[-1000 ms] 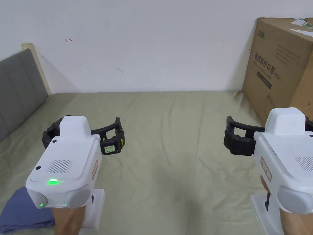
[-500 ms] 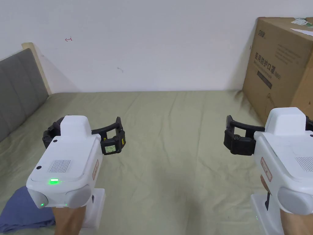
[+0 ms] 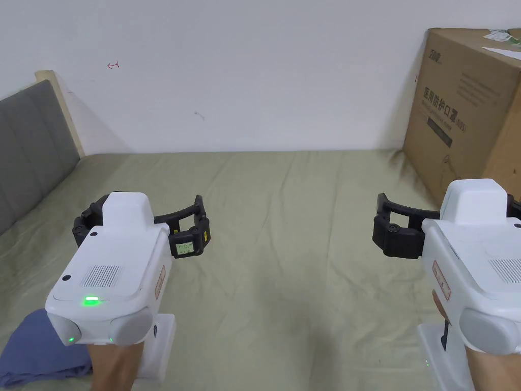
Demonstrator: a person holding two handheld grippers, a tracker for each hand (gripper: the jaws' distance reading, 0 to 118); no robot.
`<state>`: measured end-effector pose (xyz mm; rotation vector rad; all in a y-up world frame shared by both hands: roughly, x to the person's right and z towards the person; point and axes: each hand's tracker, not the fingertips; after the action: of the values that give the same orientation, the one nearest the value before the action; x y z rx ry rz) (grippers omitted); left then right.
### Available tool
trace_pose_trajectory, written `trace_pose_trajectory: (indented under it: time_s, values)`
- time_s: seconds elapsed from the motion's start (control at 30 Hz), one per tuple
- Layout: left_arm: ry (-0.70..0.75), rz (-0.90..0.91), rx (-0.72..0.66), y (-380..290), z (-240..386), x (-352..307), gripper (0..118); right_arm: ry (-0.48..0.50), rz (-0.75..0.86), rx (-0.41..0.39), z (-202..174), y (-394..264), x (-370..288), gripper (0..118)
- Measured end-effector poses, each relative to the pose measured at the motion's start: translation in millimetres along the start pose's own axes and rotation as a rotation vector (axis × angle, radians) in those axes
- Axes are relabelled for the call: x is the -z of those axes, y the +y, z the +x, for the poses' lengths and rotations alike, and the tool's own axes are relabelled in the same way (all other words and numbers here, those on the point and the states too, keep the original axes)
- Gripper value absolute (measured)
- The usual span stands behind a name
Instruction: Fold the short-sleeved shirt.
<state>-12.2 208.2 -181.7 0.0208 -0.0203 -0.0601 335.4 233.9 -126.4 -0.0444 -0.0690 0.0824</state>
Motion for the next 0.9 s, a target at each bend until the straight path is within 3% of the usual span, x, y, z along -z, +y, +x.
trace_pose_trajectory:
  time_s: [0.23, 0.4, 0.57, 0.67, 0.77, 0.9]
  values:
    - [-0.006, -0.002, 0.005, 0, -1, 1, 118, 0.026, -0.053, 0.029, 0, 6, 2, 118]
    - [-0.009, 0.001, -0.011, 1, -3, -1, 118, 0.087, -0.268, 0.214, 3, 22, 6, 117]
    - [-0.014, 0.008, -0.028, 1, -8, 0, 118, -0.019, -0.448, 0.337, -1, 37, 7, 117]
    - [-0.014, 0.01, -0.031, 1, -8, -1, 118, 0.001, -0.443, 0.35, -4, 38, 5, 117]
    - [-0.014, 0.01, -0.033, 2, -8, -2, 118, -0.07, -0.45, 0.335, -8, 40, 5, 117]
    - [-0.015, 0.012, -0.029, 0, -9, -2, 118, -0.078, -0.435, 0.33, -5, 38, 8, 117]
